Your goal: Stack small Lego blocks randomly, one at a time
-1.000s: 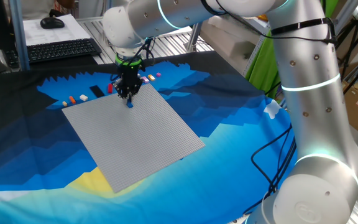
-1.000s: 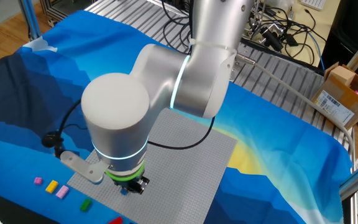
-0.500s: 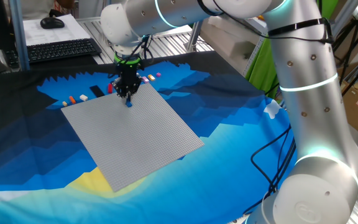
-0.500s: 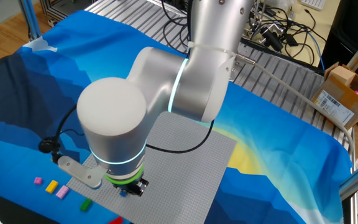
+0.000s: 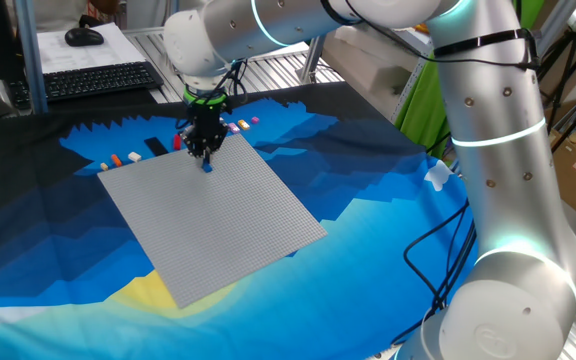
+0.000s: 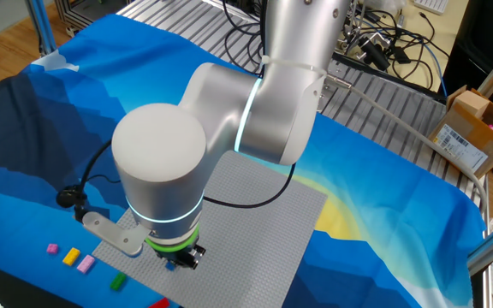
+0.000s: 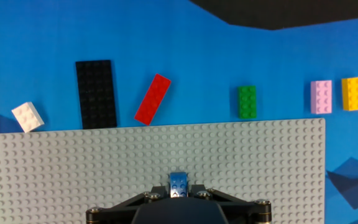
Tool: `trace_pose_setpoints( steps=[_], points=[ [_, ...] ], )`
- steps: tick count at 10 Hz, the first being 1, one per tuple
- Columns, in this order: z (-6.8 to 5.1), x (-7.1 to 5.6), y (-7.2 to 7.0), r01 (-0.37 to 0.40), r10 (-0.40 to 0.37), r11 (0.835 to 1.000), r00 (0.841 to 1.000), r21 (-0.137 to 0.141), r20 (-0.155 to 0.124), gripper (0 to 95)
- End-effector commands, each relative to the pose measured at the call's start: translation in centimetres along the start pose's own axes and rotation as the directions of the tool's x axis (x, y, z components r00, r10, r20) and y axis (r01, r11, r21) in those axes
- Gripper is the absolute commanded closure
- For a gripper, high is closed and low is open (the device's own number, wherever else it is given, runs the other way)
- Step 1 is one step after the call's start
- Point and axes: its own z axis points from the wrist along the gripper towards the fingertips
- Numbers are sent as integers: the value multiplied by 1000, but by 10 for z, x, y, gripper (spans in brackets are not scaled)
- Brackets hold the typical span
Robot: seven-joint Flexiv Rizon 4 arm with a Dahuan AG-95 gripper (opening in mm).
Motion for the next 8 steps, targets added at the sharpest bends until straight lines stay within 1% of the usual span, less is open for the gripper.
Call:
trace_pose_setpoints(
  steps=[1,4,5,7,8],
  points=[
    [9,0,0,-11,11,1000,1000,-1,4,950],
    [14,-1,2,-14,14,1000,1000,1,9,950],
    [13,-1,2,-14,14,1000,1000,3,12,950],
    [13,-1,2,-16,16,1000,1000,6,9,950],
    [13,-1,2,-18,18,1000,1000,7,8,760]
  ],
)
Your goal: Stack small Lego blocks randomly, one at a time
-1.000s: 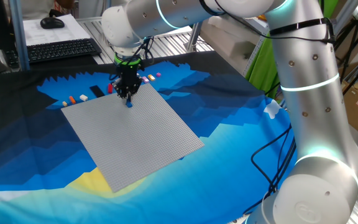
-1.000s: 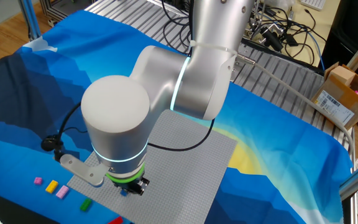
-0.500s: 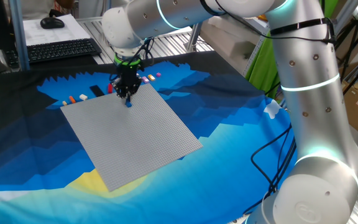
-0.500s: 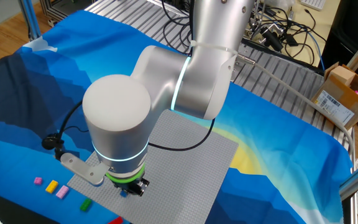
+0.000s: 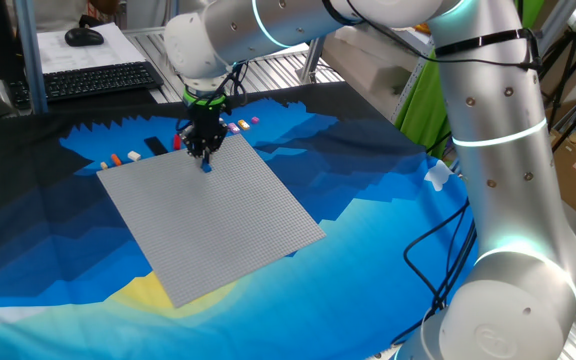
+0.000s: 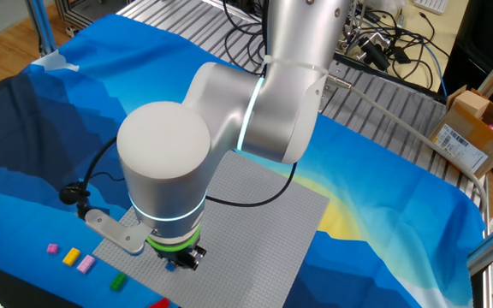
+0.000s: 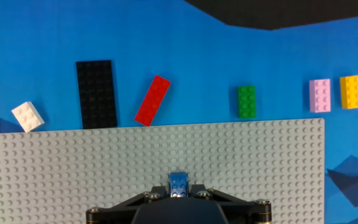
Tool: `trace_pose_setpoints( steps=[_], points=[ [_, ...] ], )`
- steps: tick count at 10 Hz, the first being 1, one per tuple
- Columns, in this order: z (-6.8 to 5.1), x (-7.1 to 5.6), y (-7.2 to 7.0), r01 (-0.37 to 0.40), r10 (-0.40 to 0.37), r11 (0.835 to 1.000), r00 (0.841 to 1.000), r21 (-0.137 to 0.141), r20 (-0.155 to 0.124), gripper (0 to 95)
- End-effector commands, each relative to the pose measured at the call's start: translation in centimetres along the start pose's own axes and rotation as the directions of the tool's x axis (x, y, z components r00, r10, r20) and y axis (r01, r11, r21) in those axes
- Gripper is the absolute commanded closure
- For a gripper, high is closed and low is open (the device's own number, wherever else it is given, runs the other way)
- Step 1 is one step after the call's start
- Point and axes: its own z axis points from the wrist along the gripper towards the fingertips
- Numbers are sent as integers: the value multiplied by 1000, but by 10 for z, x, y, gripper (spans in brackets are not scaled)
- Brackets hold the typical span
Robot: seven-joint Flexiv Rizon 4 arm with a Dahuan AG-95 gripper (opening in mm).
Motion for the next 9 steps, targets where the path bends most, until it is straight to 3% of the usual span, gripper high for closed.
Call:
trace_pose_setpoints(
  steps=[1,2,3,4,5,9],
  points=[
    [12,0,1,-5,5,1000,1000,-3,-3,570],
    [11,0,1,-7,7,1000,1000,-6,-3,570],
    [8,1,2,-6,6,1000,1000,2,-3,760],
    [4,2,1,-6,6,1000,1000,2,-7,760],
    [-1,4,-1,0,0,1000,1000,-10,-13,950],
    [-1,4,-1,0,0,1000,1000,-10,-13,950]
  ],
)
